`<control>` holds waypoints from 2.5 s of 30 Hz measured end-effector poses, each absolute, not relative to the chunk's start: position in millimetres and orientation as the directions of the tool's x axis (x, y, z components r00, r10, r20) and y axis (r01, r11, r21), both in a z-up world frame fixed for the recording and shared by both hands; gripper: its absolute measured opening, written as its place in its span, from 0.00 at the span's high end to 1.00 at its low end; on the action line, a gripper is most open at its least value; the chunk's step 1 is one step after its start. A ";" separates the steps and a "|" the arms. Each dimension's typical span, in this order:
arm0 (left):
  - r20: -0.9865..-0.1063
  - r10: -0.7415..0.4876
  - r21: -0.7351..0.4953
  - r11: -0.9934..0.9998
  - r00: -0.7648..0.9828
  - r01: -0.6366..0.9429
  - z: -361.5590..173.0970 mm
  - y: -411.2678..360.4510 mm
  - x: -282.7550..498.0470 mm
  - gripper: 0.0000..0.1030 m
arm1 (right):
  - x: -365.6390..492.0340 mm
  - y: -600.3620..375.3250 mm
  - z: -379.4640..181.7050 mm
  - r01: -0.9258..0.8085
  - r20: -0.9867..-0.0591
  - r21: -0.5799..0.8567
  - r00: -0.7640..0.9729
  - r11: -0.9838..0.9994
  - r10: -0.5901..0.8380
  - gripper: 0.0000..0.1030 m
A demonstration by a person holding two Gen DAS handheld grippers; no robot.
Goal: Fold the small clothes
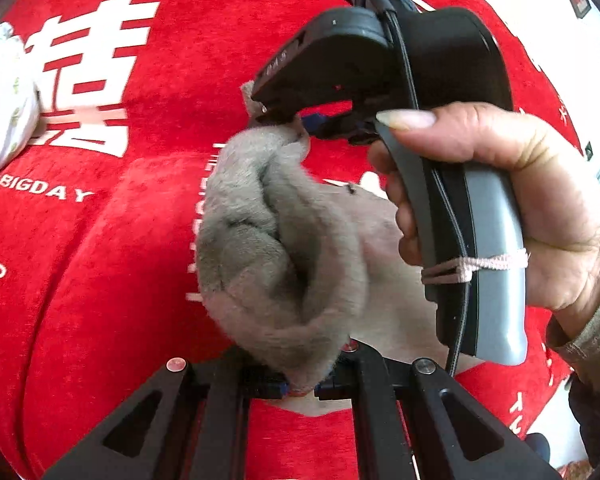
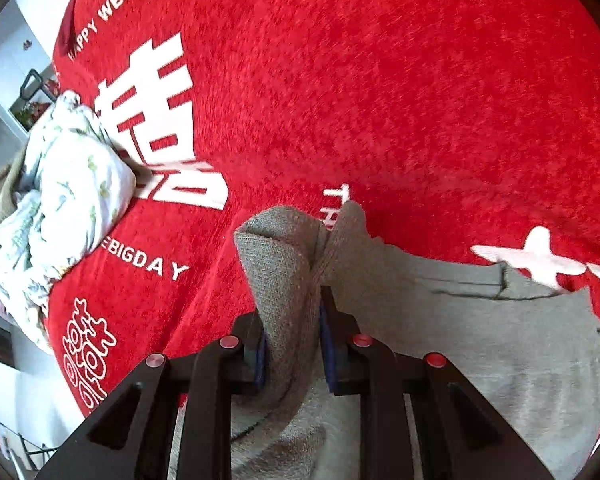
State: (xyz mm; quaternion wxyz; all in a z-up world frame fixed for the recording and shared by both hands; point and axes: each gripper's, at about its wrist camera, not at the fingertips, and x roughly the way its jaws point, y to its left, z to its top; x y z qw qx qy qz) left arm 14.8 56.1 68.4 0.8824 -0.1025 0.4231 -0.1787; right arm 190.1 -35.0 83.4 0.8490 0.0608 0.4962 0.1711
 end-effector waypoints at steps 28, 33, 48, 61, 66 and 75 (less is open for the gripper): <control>-0.790 -0.236 -0.082 0.956 0.566 0.283 79.4 -57.1 9.8 0.92 | 181.8 -156.9 82.3 -0.180 -0.756 0.423 0.470 0.888 0.455 0.78; -0.796 -0.212 -0.036 0.951 0.567 0.306 79.2 -79.0 9.1 0.92 | 181.8 -178.5 78.1 -0.172 -0.734 0.466 0.472 0.868 0.488 0.78; -0.817 -0.217 0.025 0.913 0.534 0.408 68.9 -142.7 3.9 0.92 | 158.9 -264.4 68.5 -0.138 -0.630 0.599 0.528 0.789 0.570 0.78; -0.829 -0.224 0.045 0.886 0.512 0.461 63.4 -178.3 9.8 0.92 | 144.1 -320.4 57.5 -0.096 -0.582 0.654 0.571 0.751 0.580 0.78; -0.850 -0.212 0.050 0.878 0.481 0.476 48.8 -194.1 15.9 0.92 | 145.0 -339.6 35.4 -0.041 -0.611 0.655 0.558 0.755 0.561 0.78; -0.860 -0.179 0.088 0.871 0.479 0.483 36.4 -206.2 30.2 0.92 | 149.0 -356.1 4.6 0.012 -0.611 0.688 0.550 0.726 0.570 0.78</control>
